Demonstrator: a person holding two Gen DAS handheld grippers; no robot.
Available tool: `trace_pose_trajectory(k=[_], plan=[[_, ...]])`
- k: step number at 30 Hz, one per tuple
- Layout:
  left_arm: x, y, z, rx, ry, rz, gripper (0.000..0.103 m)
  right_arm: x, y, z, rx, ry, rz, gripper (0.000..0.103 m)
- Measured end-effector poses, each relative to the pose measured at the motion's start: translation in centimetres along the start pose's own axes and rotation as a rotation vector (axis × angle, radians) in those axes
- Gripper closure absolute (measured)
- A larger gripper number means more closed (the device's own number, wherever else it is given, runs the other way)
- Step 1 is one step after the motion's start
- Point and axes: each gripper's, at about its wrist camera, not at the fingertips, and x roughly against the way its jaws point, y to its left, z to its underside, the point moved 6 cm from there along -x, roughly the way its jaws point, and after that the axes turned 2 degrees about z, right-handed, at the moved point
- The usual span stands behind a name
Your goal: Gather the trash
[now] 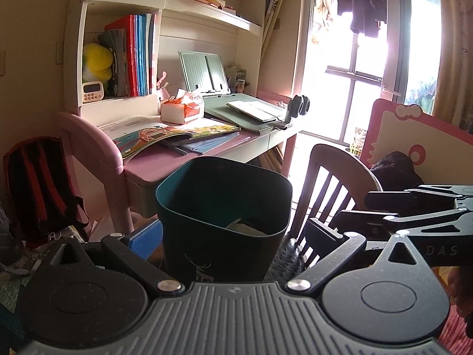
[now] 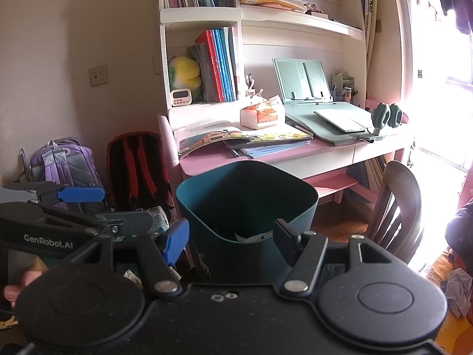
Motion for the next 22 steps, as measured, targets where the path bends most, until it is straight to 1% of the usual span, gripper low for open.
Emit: trace_pose_trajectory(k=[4, 9, 13, 18, 22], plan=[[0.6, -0.4, -1.1, -0.022, -0.016, -0.016, 0.0, 1.1, 0.2, -0.8, 0.012, -0.015, -0.019, 0.04], [1.6, -1.0, -2.4, -0.016, -0.049, -0.019, 0.0, 2.3, 0.7, -1.6, 0.041, -0.037, -0.021, 0.04], [1.9, -1.2, -2.2, -0.008, -0.035, -0.021, 0.0, 2.7, 0.6, -1.8, 0.042, -0.044, -0.023, 0.04], [2.3, -1.3, -1.9, -0.014, -0.028, -0.046, 0.0, 2.9, 0.7, -1.4, 0.039, -0.042, -0.038, 0.04], [2.5, -0.5, -1.4, 0.017, -0.019, -0.056, 0.0, 2.5, 1.2, -1.1, 0.041, -0.028, -0.052, 0.04]])
